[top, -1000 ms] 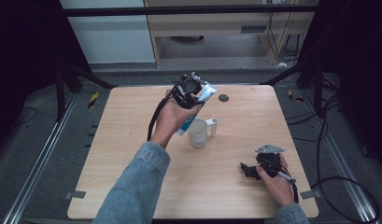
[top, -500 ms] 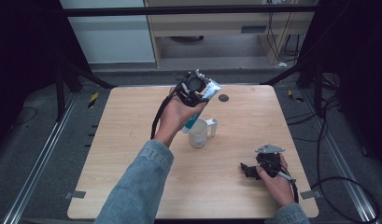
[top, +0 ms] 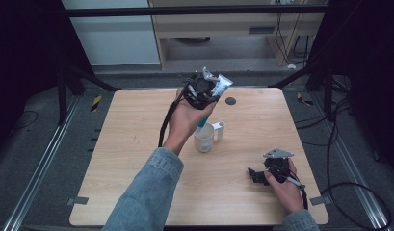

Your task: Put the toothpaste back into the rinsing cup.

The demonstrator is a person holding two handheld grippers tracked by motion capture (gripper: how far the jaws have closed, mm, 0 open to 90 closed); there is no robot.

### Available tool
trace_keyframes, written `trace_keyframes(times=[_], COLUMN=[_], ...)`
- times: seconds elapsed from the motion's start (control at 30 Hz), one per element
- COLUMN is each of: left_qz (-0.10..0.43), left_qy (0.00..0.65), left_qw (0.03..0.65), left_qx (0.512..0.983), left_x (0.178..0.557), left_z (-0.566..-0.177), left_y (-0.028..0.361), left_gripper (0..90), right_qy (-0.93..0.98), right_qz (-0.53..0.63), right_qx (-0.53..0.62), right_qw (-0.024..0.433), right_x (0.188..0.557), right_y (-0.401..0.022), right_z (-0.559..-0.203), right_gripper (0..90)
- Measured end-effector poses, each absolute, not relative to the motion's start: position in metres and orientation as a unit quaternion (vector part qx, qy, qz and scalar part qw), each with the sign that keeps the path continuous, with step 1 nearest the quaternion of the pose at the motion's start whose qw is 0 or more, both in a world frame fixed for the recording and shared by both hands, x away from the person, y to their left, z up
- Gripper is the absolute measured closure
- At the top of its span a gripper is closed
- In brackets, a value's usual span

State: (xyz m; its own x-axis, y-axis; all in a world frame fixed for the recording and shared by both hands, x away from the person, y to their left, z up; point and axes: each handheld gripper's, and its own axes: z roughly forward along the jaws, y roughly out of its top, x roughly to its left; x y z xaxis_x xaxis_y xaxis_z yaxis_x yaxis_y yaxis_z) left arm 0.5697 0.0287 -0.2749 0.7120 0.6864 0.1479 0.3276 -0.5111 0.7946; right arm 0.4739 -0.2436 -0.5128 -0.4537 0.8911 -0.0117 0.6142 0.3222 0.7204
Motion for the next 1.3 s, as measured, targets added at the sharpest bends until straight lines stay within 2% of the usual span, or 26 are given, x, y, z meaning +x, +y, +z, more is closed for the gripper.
trace_keyframes(times=[0.37, 0.63, 1.07, 1.3], left_qz=[0.285, 0.273, 0.294, 0.281], left_qy=[0.311, 0.319, 0.311, 0.319], left_qw=[0.444, 0.478, 0.507, 0.521], left_qx=[0.790, 0.772, 0.748, 0.741], left_x=[0.552, 0.547, 0.535, 0.537], left_z=[-0.283, -0.292, -0.302, -0.317], left_y=[0.029, 0.035, 0.041, 0.049], left_gripper=[77.8, 77.8, 77.8, 77.9], right_qy=[0.785, 0.783, 0.783, 0.783], right_qz=[0.331, 0.333, 0.334, 0.334], right_qx=[0.480, 0.482, 0.482, 0.481], right_qw=[0.208, 0.208, 0.208, 0.208], right_x=[0.474, 0.474, 0.474, 0.474], right_y=[-0.243, -0.243, -0.243, -0.243], right_z=[-0.513, -0.513, -0.513, -0.513], right_gripper=[0.5, 0.5, 0.5, 0.6])
